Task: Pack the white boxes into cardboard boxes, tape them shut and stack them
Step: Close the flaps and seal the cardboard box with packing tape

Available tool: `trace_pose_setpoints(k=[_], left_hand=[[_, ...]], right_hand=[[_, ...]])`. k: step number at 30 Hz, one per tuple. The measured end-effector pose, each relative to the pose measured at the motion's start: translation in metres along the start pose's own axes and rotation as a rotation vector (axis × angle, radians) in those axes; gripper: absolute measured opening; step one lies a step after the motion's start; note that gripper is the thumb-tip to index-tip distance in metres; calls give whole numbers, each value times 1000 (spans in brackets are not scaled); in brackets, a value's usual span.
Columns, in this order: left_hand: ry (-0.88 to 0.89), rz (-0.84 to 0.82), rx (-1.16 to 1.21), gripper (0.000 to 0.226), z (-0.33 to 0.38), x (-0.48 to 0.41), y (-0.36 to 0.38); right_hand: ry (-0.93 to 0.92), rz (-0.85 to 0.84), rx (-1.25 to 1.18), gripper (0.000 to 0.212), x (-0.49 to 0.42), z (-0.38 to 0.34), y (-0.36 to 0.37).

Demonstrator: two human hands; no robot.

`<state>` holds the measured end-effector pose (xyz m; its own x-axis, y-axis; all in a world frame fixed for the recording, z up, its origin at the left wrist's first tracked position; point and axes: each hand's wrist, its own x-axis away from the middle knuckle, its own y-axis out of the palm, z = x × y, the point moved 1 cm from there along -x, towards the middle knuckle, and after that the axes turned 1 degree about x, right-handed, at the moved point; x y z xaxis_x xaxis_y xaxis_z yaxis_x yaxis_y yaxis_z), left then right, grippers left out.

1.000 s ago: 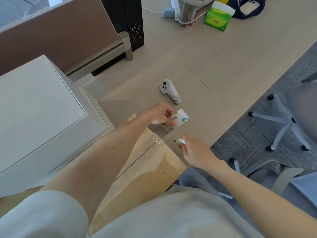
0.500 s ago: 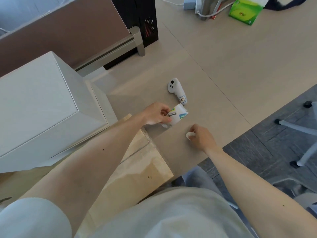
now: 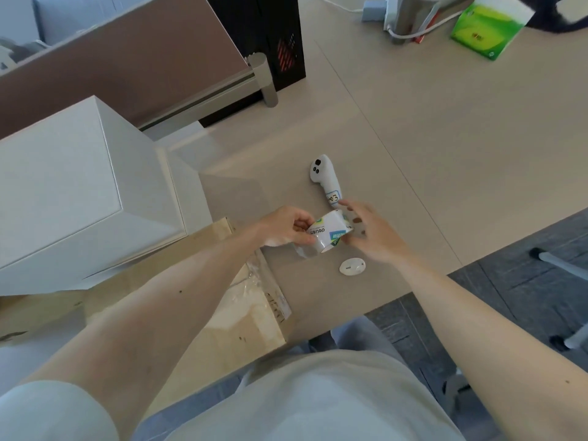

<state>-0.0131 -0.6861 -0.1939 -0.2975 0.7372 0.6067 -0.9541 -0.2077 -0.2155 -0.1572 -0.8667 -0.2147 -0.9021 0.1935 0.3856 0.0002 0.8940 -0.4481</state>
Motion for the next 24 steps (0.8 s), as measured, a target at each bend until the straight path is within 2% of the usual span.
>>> trace_pose_setpoints(k=[3,8,16,21,24], left_hand=[[-36,11,-2,21,1,-3,4],[-119,155,-171,41,-3,-14,0],[-263,261,-271,44,-8,-36,10],[-371,348,-320,49,-11,-45,10],[-431,386,-363,37,-16,-50,16]], right_hand=[[-61,-56,102,59,-11,1,-5],[-80,-85,303,50,-20,5,-16],[-143,-105,671,55,-36,9,-26],[-258,-82,745,52,-33,0,-18],[-294,-104,750,59,-31,-4,-12]])
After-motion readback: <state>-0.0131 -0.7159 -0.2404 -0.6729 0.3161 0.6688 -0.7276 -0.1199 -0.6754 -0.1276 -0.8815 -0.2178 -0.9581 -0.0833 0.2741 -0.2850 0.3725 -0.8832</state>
